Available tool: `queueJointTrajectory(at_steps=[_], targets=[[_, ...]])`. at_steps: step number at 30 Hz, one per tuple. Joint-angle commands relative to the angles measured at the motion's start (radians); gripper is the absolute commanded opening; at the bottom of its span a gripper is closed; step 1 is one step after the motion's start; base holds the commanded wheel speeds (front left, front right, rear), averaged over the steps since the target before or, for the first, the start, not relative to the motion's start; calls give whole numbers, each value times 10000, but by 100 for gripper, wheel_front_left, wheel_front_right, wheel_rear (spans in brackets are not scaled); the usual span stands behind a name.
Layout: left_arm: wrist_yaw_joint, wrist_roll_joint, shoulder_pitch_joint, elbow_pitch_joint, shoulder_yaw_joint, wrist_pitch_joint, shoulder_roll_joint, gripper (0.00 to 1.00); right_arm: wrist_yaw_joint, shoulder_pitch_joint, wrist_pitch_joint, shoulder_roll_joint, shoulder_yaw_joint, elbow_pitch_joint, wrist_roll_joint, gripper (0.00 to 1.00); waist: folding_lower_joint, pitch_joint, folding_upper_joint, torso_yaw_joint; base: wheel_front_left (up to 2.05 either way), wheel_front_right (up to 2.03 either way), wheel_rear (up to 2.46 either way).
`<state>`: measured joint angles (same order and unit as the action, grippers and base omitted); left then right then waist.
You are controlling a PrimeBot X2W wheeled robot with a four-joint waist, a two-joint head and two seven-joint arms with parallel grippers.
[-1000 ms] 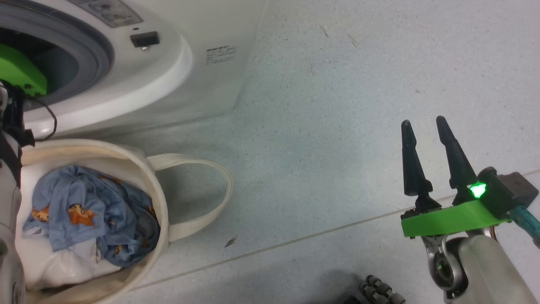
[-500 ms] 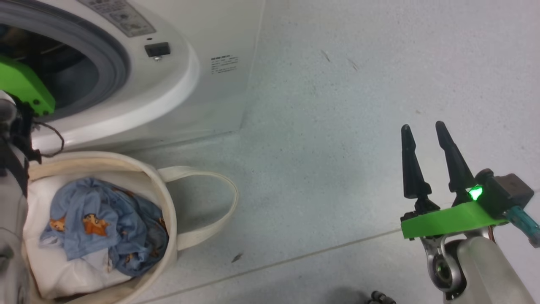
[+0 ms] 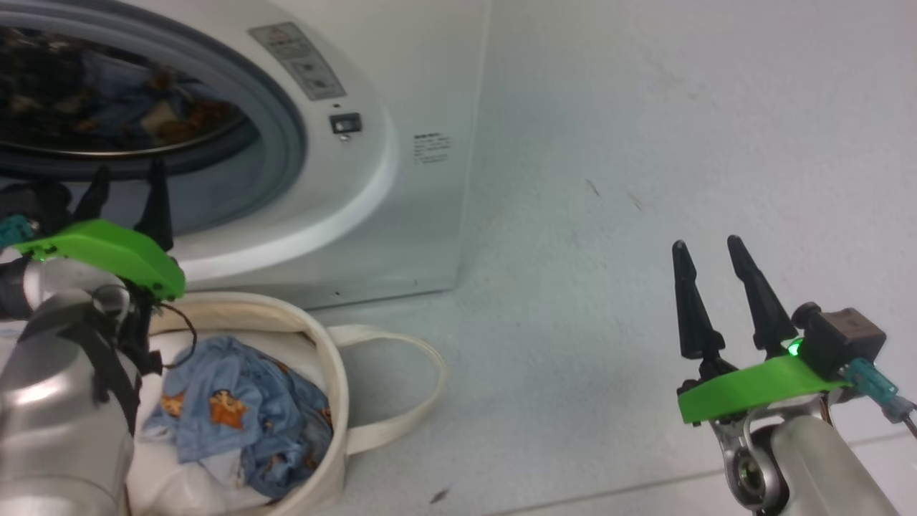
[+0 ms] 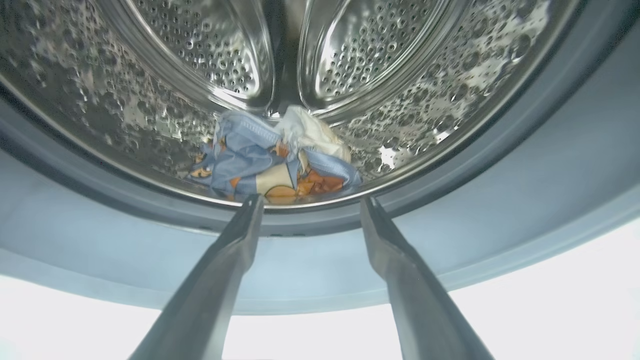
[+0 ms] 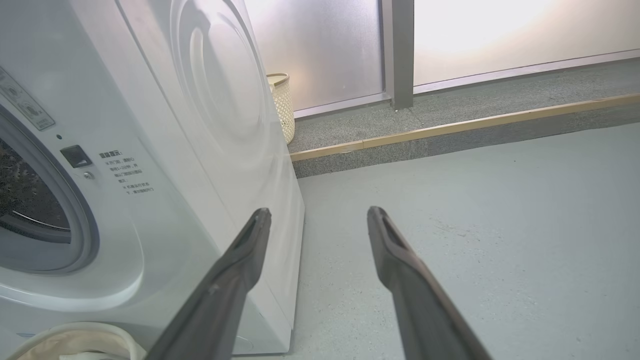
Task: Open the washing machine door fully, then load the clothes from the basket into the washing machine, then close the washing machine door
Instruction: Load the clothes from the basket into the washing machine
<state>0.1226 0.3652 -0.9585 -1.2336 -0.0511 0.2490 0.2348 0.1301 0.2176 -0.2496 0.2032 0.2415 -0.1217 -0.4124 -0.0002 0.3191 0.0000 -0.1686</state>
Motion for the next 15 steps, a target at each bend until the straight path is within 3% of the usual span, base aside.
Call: queueJointTrajectory(at_steps=[1, 8, 15], targets=[[38, -124, 334, 950, 99, 120, 371, 100, 6, -203, -122, 180, 222, 202, -130, 100, 2, -687, 0, 552, 0, 0, 0], [76, -290, 2486, 3718, -65, 125, 195, 100, 6, -589, -122, 287, 421, -118, -429, 100, 2, -1744, 0, 1202, 0, 0, 0], [78, -152, 4373, 5323, 140, 126, 377, 100, 6, -937, -122, 437, 572, -297, -653, 100, 2, -2768, 0, 1445, 0, 0, 0]])
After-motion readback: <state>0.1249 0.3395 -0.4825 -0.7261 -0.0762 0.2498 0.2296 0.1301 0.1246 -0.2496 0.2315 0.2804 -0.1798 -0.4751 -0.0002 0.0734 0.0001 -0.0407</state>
